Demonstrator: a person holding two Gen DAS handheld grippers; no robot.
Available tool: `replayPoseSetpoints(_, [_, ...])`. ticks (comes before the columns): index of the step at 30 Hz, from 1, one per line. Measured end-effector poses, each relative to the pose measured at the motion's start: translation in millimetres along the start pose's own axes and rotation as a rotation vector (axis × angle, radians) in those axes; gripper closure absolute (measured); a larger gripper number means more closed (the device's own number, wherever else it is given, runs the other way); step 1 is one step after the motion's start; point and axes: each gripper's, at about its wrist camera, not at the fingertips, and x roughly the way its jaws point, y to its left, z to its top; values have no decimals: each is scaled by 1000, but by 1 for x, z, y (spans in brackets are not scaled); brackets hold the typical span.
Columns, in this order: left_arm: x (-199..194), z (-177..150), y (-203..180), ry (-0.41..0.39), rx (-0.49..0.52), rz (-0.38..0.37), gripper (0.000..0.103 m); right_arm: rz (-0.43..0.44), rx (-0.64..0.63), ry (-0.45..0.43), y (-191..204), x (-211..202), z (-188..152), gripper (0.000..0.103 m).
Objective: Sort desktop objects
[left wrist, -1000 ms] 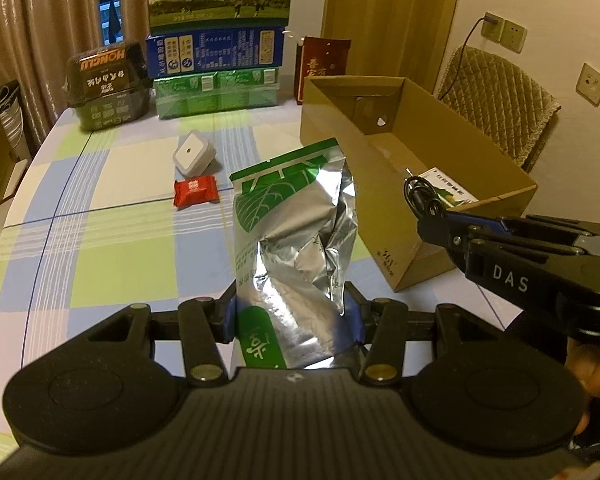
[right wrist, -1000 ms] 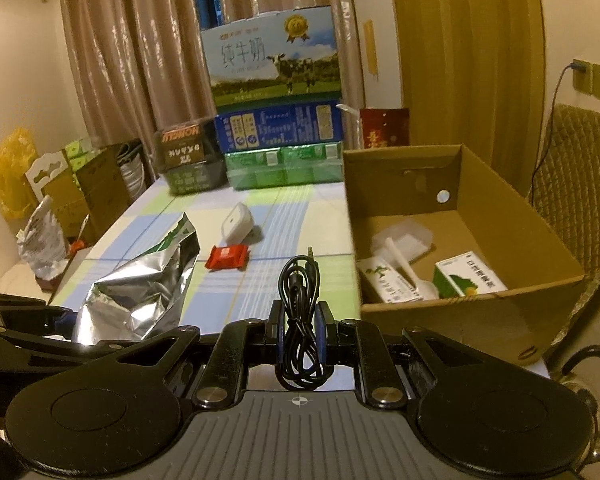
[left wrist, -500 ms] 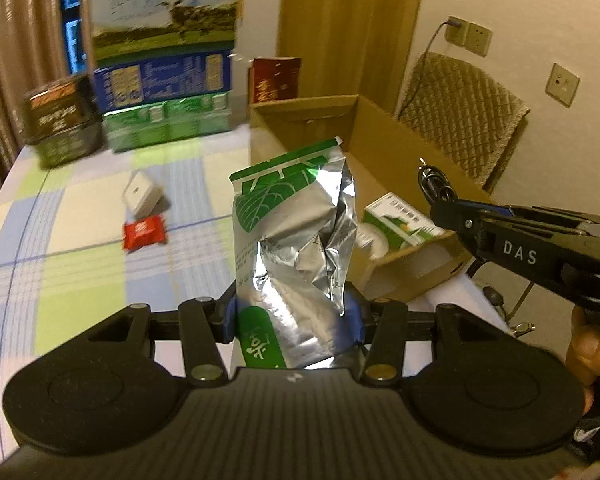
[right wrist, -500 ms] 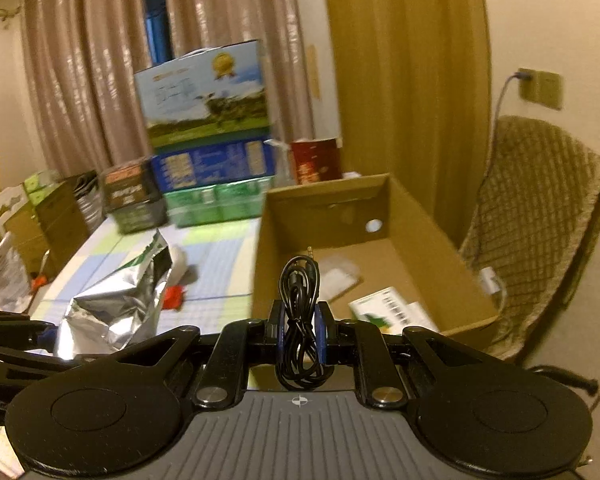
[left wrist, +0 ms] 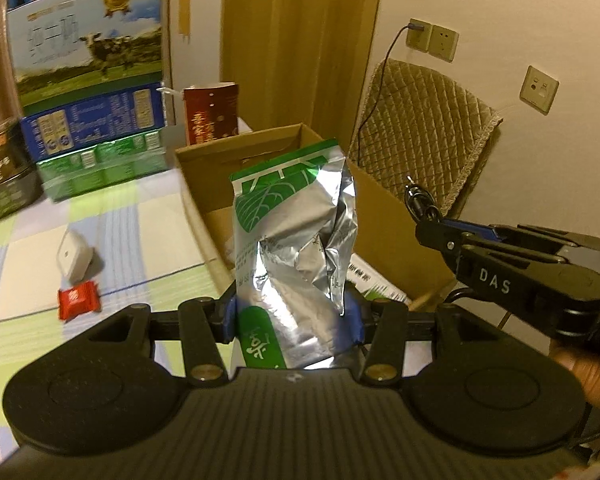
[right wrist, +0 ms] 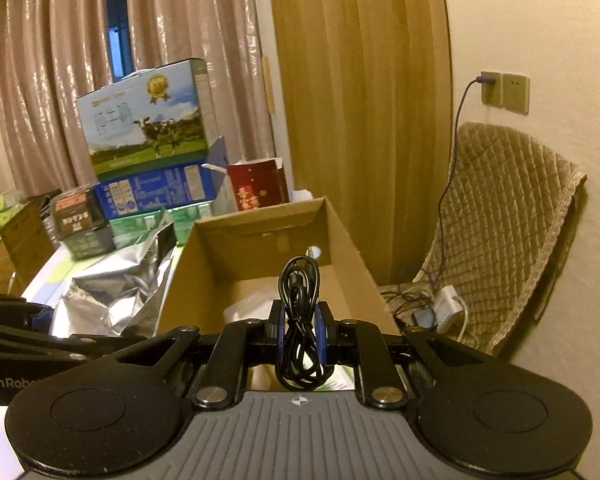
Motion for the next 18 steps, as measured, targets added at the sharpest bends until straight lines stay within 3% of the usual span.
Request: replayPoseSetpoints(18, [50,19,-4,33,-11,-28,58,-14,-13,26,-22,35,8,91])
